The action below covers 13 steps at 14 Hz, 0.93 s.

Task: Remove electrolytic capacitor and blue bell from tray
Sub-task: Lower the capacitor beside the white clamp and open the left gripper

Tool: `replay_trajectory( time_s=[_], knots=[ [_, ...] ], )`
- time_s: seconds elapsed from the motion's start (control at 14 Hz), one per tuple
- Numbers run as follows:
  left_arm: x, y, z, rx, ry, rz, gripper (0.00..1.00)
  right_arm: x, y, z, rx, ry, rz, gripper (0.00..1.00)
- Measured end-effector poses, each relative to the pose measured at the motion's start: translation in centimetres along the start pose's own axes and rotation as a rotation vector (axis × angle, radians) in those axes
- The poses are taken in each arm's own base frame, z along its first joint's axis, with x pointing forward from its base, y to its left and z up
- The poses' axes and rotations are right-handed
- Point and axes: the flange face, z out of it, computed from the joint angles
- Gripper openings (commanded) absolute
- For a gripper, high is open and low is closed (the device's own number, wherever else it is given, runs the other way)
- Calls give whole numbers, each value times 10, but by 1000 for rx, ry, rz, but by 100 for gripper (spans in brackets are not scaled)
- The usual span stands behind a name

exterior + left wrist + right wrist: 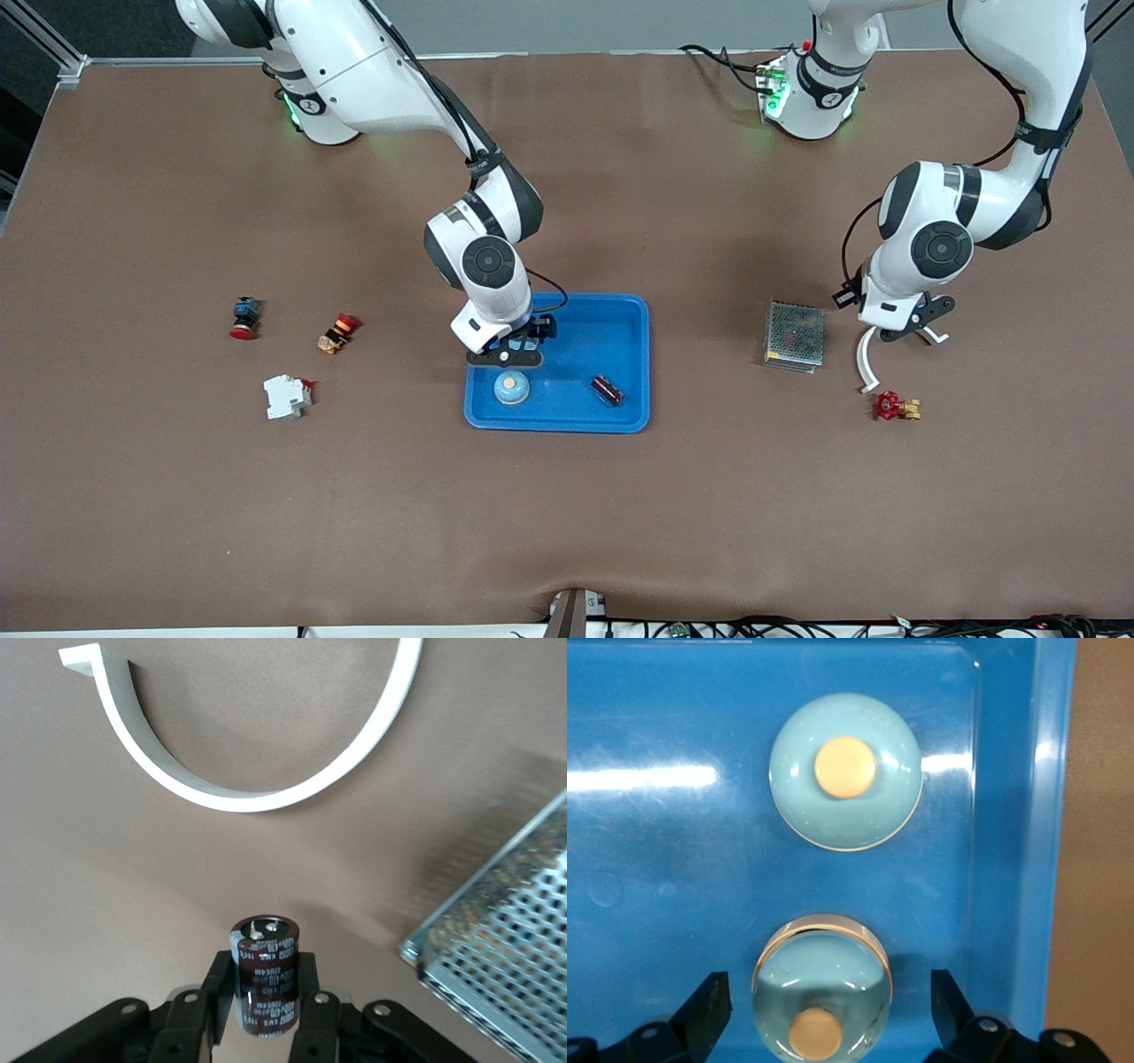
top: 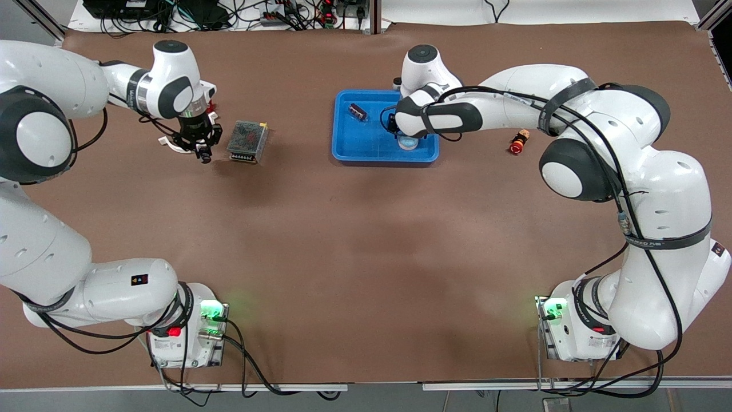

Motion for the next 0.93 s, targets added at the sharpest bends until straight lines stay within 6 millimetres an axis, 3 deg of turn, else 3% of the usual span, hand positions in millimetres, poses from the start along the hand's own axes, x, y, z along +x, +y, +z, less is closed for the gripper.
replay_trajectory(
  time_s=[0.36,0.43,0.57,0.78,0.93],
  knots=[
    [6,2,32,-44,5,2,0,-1,-1,7,2,3,-3,100],
    [7,3,37,-50,5,3,19,-2,-2,8,1,3,-4,100],
    [8,4,36,-54,10,4,100,-2,-3,8,1,4,-5,100],
    [10,5,35,-62,17,3,100,-3,-4,8,1,4,-7,100],
    [15,6,28,-71,34,0,100,-4,-4,8,2,4,-9,80]
  ],
)
